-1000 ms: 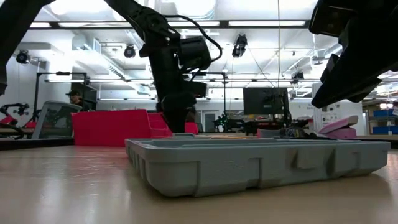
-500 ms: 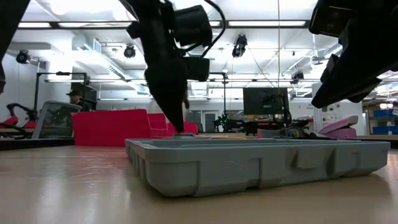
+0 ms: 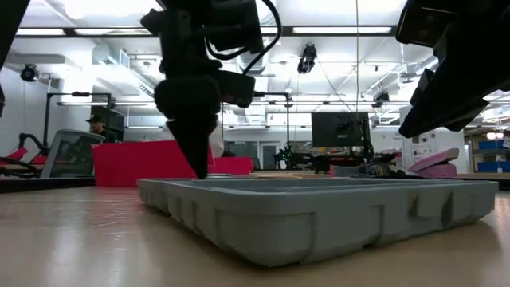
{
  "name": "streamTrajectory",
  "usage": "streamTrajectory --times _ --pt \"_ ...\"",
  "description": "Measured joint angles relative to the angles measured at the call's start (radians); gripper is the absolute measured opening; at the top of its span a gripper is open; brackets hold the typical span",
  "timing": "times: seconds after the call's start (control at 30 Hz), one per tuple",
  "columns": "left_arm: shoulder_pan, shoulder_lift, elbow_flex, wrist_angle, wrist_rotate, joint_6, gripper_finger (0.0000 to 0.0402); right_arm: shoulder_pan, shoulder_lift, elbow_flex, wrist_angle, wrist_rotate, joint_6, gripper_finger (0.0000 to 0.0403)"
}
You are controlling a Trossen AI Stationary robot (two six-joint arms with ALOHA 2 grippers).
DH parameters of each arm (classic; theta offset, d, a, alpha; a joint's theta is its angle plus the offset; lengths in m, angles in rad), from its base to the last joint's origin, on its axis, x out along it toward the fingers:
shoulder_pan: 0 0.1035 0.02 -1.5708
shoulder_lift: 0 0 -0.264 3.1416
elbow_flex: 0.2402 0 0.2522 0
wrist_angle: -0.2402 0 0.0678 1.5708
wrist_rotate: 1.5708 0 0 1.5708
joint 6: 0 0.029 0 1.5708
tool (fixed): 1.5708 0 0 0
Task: Prefit tool cases
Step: Remove the bottom yellow screwdriver bit set set from the prefit tool case to the table
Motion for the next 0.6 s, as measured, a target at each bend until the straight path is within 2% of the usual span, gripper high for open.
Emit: streamTrajectory --times 0.4,0.6 --pt "-0.146 0.0 0.001 -0.002 0.157 -0.203 0.0135 0.0 -0.008 0.0 0.0 -0.002 -0.008 0.008" --pt "-0.182 -0.011 0.034 -0.003 0.173 -0.222 0.0124 0.0 -0.007 0.0 -0.01 -0.077 0.015 0.0084"
